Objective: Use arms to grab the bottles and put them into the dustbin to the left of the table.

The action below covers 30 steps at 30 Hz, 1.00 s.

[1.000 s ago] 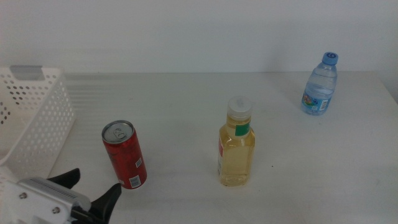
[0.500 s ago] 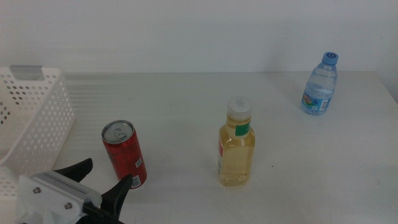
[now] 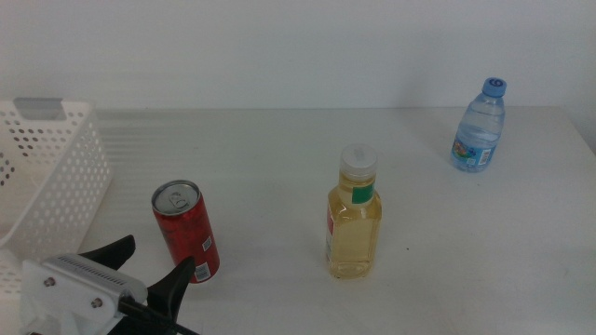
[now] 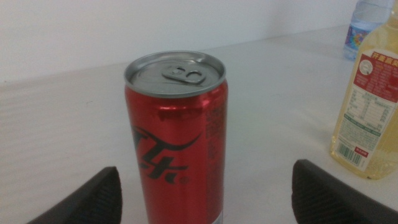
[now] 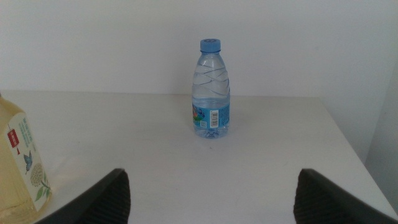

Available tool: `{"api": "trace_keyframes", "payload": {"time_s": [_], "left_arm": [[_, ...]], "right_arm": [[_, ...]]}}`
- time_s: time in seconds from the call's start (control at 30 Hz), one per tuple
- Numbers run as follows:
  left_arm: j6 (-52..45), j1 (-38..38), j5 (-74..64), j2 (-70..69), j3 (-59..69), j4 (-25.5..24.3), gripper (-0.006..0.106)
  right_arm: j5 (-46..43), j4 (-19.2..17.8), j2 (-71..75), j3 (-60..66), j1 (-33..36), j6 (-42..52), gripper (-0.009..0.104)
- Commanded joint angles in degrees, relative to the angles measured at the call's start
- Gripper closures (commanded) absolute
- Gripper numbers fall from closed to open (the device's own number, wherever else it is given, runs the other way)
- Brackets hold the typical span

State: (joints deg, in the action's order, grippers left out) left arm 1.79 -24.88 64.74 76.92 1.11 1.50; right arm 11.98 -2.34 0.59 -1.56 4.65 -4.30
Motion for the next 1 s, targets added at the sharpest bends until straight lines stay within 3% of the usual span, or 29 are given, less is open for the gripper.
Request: {"api": "trace_keyframes", "payload": {"time_s": [0.0,0.97], "left_arm": [[0.9,-0.2,4.9,-0.6,0.7,1.0,0.010],[3.8,0.9,10.7,15.6,-8.5,1.6,0.010]], "right_arm": [[-4.6,-0.5,1.5,-1.4,-0.4,0.6,0.022],[-4.6,-0.5,1.5,-1.4,-0.4,0.6,0.022]]}}
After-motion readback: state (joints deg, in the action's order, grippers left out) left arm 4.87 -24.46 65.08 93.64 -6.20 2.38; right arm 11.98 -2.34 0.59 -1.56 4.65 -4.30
